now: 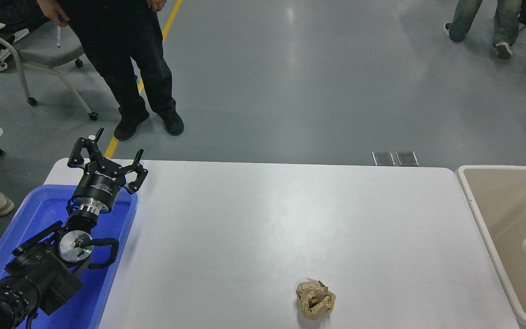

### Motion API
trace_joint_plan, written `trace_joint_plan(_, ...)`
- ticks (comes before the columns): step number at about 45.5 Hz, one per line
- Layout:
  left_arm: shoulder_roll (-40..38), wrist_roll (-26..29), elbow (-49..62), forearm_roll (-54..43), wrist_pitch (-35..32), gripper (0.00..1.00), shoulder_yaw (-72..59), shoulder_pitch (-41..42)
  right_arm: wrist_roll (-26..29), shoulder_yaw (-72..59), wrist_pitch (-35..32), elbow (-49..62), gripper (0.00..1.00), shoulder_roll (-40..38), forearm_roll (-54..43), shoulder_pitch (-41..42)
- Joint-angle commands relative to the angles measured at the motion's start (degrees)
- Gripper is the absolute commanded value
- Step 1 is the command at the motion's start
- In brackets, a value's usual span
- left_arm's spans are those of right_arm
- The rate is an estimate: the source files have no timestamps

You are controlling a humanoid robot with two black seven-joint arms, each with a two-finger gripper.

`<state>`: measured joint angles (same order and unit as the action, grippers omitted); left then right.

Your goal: Dispose of the paper cup in the dustbin

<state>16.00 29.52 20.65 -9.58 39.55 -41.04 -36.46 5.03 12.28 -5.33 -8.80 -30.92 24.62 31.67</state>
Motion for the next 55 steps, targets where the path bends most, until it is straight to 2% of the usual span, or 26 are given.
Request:
trace_joint_plan(1,0.0,0.01,0.0,0.0,0.0,1.0,0.0,-0.01,-0.28,0.02,0.85,0.02,0.31,0.78,-0.01,-0.03)
trace_joint_plan(6,0.0,0.01,0.0,0.0,0.0,1.0,0.0,-0.01,-0.28,0.02,0.85,0.02,0.52,0.87,-0.01,-0.38)
trace_joint_plan(9,0.0,0.01,0.0,0.0,0.0,1.0,0.0,-0.01,-0.28,0.02,0.94,0.1,0.7,0.95,-0.01,-0.47)
trace_joint_plan(16,0.0,0.01,0.0,0.0,0.0,1.0,0.0,-0.01,-0.28,0.11,0.94,0.45,0.89,1.22,0.08,-0.47)
trace_joint_plan(24,0.0,0.01,0.0,0.0,0.0,1.0,0.0,0.07,-0.28,0.28,-0.2,0.72,0.96,-1.06,-0.01,0.06)
trace_joint_plan(30,0.0,0.01,0.0,0.0,0.09,1.0,0.0,-0.01,-0.28,0.37,-2.57,0.1,0.97,-3.61,-0.01,0.67)
trace_joint_plan(37,0.0,0.01,0.0,0.0,0.09,1.0,0.0,-0.01,-0.28,0.46,-9.95,0.1,0.97,-7.12,-0.01,2.16)
trace_joint_plan(47,0.0,0.01,0.0,0.0,0.09,1.0,0.0,-0.01,-0.28,5.73,-24.89,-0.34,0.97,-13.89,-0.01,5.15)
trace_joint_plan(55,0.0,0.01,0.0,0.0,0.09,1.0,0.0,-0.01,-0.37,7.31,-31.84,-4.81,0.97,-18.81,-0.01,7.17)
